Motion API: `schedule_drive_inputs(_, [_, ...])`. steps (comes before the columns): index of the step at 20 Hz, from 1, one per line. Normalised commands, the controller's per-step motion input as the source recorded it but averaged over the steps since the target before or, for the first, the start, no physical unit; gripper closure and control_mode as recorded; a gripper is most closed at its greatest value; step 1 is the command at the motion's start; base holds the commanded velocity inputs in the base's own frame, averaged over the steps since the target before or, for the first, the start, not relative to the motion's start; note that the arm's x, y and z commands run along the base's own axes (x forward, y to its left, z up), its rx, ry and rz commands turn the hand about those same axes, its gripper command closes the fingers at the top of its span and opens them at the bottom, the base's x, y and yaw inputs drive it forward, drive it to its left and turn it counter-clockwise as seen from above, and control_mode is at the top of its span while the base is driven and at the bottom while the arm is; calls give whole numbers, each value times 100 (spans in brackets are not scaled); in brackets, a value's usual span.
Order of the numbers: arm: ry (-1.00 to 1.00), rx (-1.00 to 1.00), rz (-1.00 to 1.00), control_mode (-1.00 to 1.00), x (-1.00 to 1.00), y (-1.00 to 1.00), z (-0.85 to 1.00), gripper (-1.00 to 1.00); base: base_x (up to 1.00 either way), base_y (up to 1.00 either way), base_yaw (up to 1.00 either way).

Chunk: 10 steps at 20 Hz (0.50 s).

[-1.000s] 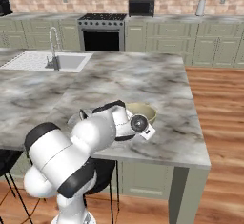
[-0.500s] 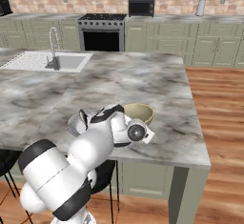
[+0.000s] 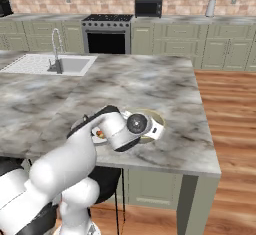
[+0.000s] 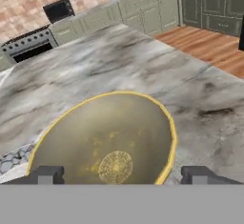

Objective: Take the smaller bowl and place it next to the appetizer plate on the dining counter , and place the larger bowl next to the plate with cooked food.

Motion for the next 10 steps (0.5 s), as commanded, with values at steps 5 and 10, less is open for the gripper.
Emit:
schedule_drive_inputs(5, [49,-5,3,-100,-73,-5,99,-100,0,0,0])
schedule_drive_inputs(10, [32,-17,24,-100,-92,84,48,-100,0,0,0])
